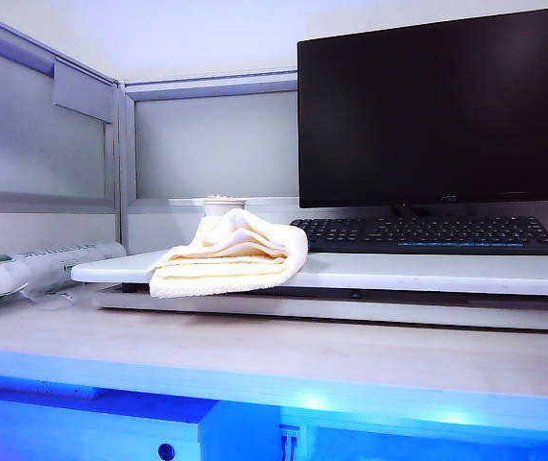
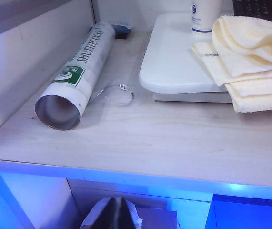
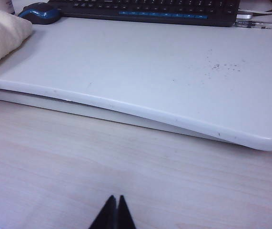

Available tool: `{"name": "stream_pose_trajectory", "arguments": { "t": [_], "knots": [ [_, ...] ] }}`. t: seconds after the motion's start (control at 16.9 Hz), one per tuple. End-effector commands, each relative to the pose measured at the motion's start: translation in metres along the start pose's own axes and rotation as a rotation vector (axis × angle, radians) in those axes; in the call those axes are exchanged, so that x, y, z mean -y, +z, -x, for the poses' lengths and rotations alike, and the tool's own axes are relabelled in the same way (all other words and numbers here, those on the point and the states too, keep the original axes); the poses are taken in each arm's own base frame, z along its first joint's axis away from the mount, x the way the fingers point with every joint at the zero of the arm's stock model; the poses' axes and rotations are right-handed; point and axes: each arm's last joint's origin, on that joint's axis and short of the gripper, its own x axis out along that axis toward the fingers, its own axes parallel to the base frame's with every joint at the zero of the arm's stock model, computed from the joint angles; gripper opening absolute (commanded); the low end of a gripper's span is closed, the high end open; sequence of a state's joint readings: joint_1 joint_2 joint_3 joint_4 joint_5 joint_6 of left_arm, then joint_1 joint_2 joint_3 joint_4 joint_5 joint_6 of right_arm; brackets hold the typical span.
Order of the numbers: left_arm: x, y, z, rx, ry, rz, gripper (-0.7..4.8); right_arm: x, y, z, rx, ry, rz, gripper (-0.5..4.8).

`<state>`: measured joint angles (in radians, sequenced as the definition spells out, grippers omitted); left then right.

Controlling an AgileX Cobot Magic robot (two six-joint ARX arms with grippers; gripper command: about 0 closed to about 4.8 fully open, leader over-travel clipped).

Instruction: Wipe the tabletop with a clean cloth to remove dust and stains.

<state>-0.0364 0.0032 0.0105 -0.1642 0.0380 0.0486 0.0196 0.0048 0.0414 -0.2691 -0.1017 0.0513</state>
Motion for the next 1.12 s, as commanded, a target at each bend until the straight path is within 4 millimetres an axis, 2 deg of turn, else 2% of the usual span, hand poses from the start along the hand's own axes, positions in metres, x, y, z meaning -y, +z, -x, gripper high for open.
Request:
{"name": "stream_pose_trajectory", "arguments": {
  "t": [0.06, 0.18, 0.24, 0.3, 0.41, 0.47, 0.53, 0.59, 0.71, 0.89, 0.94, 1.0, 1.12],
  "knots": [
    [0.0, -0.002, 0.0, -0.02, -0.012, 0.005, -0.06, 0.0, 0.0, 0.0, 0.006, 0.007, 0.003, 0.0],
    [0.002, -0.002, 0.0, -0.011, -0.077, 0.005, -0.06, -0.001, 0.0, 0.0, 0.005, 0.031, -0.008, 0.14],
    [0.004, -0.001, 0.0, -0.004, -0.129, 0.005, -0.06, -0.002, 0.001, 0.0, 0.006, 0.056, -0.008, 0.62],
    [0.007, 0.001, 0.001, 0.009, -0.239, 0.004, -0.06, -0.004, 0.004, 0.001, 0.033, 0.137, -0.058, 1.4],
    [0.009, 0.001, 0.002, 0.013, -0.318, 0.005, -0.06, -0.005, 0.009, 0.001, 0.08, 0.176, -0.069, 1.94],
    [0.011, 0.002, 0.003, 0.017, -0.404, 0.005, -0.06, -0.006, 0.017, 0.003, 0.125, 0.188, -0.161, 3.11],
    [0.011, 0.002, 0.003, 0.018, -0.411, 0.005, -0.06, -0.006, 0.02, 0.005, 0.133, 0.19, -0.172, 3.27],
    [0.011, 0.002, 0.003, 0.018, -0.411, 0.005, -0.06, -0.009, 0.042, 0.016, 0.196, 0.205, -0.174, 3.39],
    [0.012, 0.002, 0.003, 0.017, -0.416, 0.011, -0.06, -0.011, 0.056, 0.023, 0.226, 0.234, -0.194, 3.43],
    [0.012, 0.002, 0.003, 0.01, -0.419, 0.045, -0.06, -0.014, 0.078, 0.022, 0.174, 0.299, -0.218, 3.84],
    [0.012, 0.002, 0.003, 0.01, -0.419, 0.045, -0.06, -0.014, 0.089, 0.019, 0.148, 0.3, -0.224, 4.13],
    [0.012, 0.002, 0.003, 0.01, -0.419, 0.045, -0.06, -0.022, 0.152, -0.031, -0.037, 0.453, -0.33, 4.79],
    [0.012, 0.002, 0.003, 0.01, -0.418, 0.045, -0.06, -0.042, 0.178, -0.075, -0.115, 0.53, -0.325, 4.79]
  ]
}}
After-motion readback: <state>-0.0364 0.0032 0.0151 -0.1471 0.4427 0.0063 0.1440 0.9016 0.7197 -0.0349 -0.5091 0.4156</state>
